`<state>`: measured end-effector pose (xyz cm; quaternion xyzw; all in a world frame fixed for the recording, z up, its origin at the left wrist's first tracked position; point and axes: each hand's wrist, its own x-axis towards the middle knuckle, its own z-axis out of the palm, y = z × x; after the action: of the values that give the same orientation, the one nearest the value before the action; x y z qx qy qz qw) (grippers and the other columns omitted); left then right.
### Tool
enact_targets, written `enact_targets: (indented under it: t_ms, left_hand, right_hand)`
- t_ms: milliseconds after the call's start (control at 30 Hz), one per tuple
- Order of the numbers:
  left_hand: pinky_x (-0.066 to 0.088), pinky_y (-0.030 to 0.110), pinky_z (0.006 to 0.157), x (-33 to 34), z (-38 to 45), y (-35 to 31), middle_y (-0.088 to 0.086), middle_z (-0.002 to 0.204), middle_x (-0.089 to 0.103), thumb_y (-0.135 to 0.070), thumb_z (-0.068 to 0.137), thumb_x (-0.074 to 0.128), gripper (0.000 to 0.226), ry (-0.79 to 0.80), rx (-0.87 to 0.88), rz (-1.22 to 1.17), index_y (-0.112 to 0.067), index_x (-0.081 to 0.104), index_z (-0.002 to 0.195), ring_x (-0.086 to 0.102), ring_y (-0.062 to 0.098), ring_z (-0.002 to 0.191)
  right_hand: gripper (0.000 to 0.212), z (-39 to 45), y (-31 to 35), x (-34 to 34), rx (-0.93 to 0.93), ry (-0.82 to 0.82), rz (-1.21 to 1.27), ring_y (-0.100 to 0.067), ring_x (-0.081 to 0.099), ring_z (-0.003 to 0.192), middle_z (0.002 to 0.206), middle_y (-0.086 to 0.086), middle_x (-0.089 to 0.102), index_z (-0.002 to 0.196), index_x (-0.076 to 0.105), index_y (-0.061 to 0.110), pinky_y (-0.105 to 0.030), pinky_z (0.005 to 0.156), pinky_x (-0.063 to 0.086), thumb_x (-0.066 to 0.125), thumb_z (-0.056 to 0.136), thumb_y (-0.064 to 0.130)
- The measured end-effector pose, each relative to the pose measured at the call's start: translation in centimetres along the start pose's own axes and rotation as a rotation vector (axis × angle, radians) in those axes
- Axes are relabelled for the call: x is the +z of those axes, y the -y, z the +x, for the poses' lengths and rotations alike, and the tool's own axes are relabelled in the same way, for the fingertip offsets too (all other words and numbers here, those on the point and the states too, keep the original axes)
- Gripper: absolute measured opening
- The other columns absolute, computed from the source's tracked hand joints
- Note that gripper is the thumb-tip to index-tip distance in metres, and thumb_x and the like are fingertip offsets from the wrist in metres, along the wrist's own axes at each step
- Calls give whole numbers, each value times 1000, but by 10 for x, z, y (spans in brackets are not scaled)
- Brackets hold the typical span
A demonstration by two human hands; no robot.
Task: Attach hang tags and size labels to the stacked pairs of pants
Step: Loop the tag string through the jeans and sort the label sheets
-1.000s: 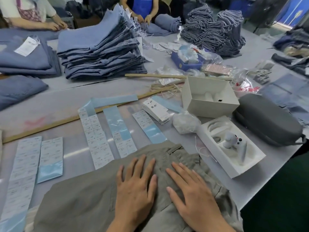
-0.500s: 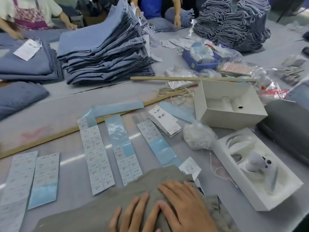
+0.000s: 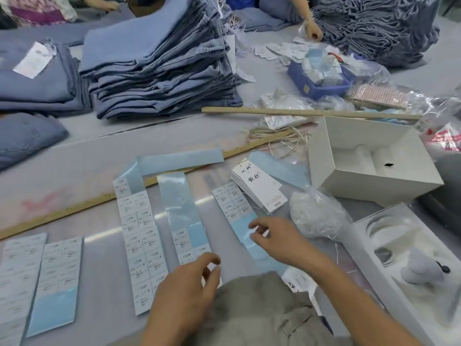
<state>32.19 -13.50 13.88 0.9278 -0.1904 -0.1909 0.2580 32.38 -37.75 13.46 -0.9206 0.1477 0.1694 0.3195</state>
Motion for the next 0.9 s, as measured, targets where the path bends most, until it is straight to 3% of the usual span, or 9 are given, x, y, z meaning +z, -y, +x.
enact_targets:
  t_ms: [133, 267, 400, 467, 533, 600, 733, 833, 900]
  left_hand:
    - [48, 34, 97, 21, 58, 31, -17, 146, 49, -48, 103, 46, 45, 63, -36, 163, -46, 36, 146, 49, 10, 130]
    - [35, 42, 115, 40, 69, 65, -8, 165, 25, -44, 102, 50, 55, 198, -21, 261, -38, 31, 154, 26, 18, 150]
    - [33, 33, 114, 35, 52, 61, -8, 156, 43, -37, 103, 54, 40, 51, 126, 7, -34, 52, 143, 37, 16, 144]
    - [41, 28, 103, 26, 41, 39, -21, 141, 55, -57, 99, 49, 41, -3, 150, -169, -45, 52, 138, 50, 5, 130]
    - [46, 29, 97, 22, 25, 6, -30, 126, 59, -86, 85, 33, 59, 178, 168, -262, -58, 43, 136, 56, -7, 114]
    - [47, 34, 99, 33, 7, -24, -26, 124, 59, -97, 76, 20, 72, 403, 263, -168, -62, 35, 137, 56, -1, 115]
    - [42, 40, 105, 36, -3, -44, -13, 132, 53, -79, 91, 34, 58, 414, 372, -62, -53, 44, 142, 48, 13, 121]
    - [43, 38, 105, 27, -11, -56, -12, 134, 56, -60, 98, 48, 43, 300, 504, -170, -39, 60, 134, 51, 11, 123]
    - [46, 39, 99, 24, -22, -72, -13, 120, 62, -62, 97, 52, 37, 312, 550, -240, -36, 68, 117, 56, 8, 113]
  right_hand:
    - [36, 63, -31, 36, 104, 13, -58, -18, 58, 108, 124, -2, 63, 131, 59, 18, -27, 90, 44, 62, 95, 27]
    - [33, 73, -41, 47, 85, 36, -76, -21, 59, 111, 122, -6, 62, 125, 63, 16, -31, 93, 46, 64, 94, 23]
    - [31, 41, -28, 15, 15, 94, -30, -12, 61, 96, 116, 3, 65, 127, 63, 22, -28, 91, 47, 63, 98, 30]
    - [24, 1, -22, -11, -5, 99, 11, -9, 63, 95, 108, 10, 68, 119, 68, 27, -25, 88, 50, 63, 97, 36]
    - [14, -53, -20, -35, 3, 109, 32, -4, 64, 84, 91, 13, 71, 101, 72, 33, -19, 77, 50, 63, 95, 41]
    - [20, -113, -21, -48, 56, 161, 10, -2, 63, 71, 79, 17, 70, 86, 71, 34, -16, 65, 47, 62, 90, 52]
    - [32, -209, -25, -40, 157, 139, -65, -3, 59, 79, 99, 24, 58, 99, 61, 47, -22, 71, 47, 64, 76, 69]
    - [37, -246, -17, -32, 217, -40, 117, -5, 60, 75, 99, 17, 57, 108, 63, 52, -19, 71, 49, 82, 77, 45]
    - [41, -264, -12, -30, 235, -95, 187, 0, 60, 80, 92, 13, 63, 108, 66, 54, -13, 70, 47, 85, 76, 37]
